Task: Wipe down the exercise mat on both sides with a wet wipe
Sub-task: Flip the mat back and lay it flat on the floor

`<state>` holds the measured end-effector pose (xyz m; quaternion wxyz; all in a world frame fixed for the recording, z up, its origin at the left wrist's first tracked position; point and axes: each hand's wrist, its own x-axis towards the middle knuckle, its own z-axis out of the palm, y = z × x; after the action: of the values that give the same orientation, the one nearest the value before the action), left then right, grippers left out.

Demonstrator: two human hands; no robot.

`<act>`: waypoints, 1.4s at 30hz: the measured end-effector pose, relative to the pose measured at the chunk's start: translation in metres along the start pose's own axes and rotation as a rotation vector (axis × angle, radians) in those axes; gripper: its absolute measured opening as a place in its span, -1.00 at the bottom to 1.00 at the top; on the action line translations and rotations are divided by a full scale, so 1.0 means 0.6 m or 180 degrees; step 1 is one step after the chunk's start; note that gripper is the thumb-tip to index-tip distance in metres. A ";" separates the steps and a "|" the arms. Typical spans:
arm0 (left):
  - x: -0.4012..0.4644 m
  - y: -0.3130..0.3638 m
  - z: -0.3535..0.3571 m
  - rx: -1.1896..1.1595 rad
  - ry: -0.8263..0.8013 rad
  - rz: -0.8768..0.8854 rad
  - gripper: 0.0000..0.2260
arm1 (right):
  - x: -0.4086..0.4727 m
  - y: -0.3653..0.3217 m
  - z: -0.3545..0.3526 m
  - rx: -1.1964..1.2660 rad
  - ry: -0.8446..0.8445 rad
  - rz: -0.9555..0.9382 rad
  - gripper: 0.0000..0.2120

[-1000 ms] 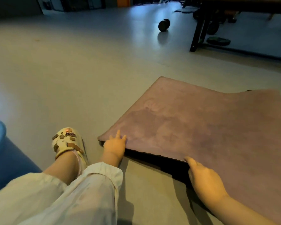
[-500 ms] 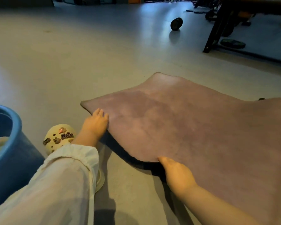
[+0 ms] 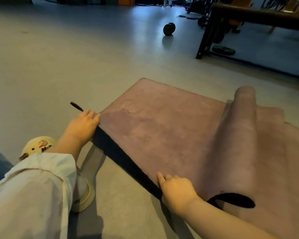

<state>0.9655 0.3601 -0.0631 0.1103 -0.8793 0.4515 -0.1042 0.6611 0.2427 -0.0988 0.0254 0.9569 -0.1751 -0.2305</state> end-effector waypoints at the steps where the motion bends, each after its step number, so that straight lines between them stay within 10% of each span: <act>1: 0.005 -0.010 -0.004 -0.0027 0.0099 0.0004 -0.55 | 0.003 0.002 -0.002 0.0044 0.0108 0.0025 -0.33; 8: -0.026 -0.011 0.008 0.0143 -0.1835 -0.0295 -0.56 | 0.017 -0.003 -0.009 0.0735 -0.0133 -0.0003 -0.52; 22: -0.003 0.392 -0.335 -0.1529 -0.0529 0.1861 -0.40 | -0.258 0.256 -0.161 -0.0178 0.0594 0.0478 -0.58; 42: -0.194 0.602 -0.663 0.0568 -0.0263 0.2333 -0.49 | -0.499 0.441 -0.067 0.0902 0.1877 0.0813 -0.52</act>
<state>0.5081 0.2100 0.2026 0.2345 -0.6498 0.7204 -0.0612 0.3448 0.0973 0.1007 -0.0296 0.9467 -0.3087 0.0874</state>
